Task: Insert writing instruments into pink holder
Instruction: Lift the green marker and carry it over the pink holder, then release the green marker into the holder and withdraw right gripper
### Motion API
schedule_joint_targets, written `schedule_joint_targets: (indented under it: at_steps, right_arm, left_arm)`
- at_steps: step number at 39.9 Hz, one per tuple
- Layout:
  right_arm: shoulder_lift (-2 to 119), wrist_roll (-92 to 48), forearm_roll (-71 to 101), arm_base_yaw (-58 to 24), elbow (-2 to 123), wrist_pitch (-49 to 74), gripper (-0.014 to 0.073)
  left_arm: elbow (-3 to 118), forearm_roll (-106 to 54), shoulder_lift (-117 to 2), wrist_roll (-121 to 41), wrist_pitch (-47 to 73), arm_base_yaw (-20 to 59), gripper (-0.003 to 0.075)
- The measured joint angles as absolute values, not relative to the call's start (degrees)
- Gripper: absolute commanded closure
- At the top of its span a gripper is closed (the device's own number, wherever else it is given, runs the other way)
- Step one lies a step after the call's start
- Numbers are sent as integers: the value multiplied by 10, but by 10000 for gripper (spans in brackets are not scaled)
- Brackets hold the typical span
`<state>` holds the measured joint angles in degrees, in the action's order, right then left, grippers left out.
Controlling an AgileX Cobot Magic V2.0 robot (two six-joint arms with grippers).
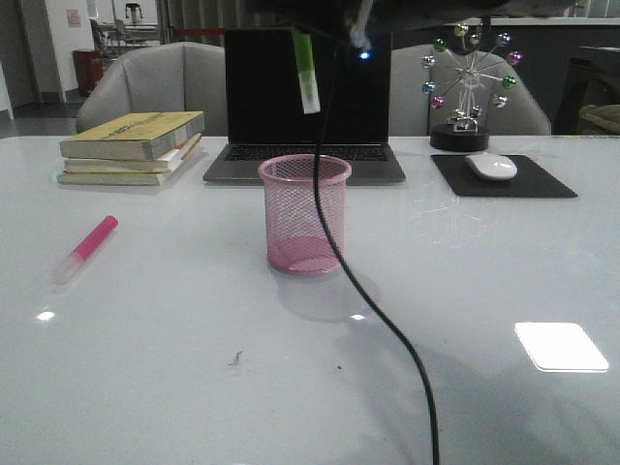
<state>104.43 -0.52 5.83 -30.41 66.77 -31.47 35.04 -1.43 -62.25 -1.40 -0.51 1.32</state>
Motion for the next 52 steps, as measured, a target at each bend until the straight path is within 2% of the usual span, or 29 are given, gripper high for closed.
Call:
schedule_joint_targets:
  at_steps: [23, 25, 33, 35, 44, 52]
  right_arm:
    - [1131, -5, 59, -308, 666, -357, 528]
    - [1131, -5, 59, -308, 666, -358, 498]
    - [1131, -5, 59, -308, 666, -361, 195]
    - [1131, -5, 59, -308, 666, -361, 149]
    - [1126, -5, 59, -308, 666, -325, 139]
    - [1046, -32, 59, -291, 666, -179, 139]
  left_arm:
    - [350, -14, -622, -14, -5, 13, 283]
    - [350, -14, -622, -14, -5, 13, 283]
    - [350, -14, -622, -14, -5, 13, 283]
    - [350, -14, -622, -14, -5, 13, 283]
    - [350, -14, -622, -14, -5, 13, 283]
    - [350, -14, -622, -14, -5, 13, 283]
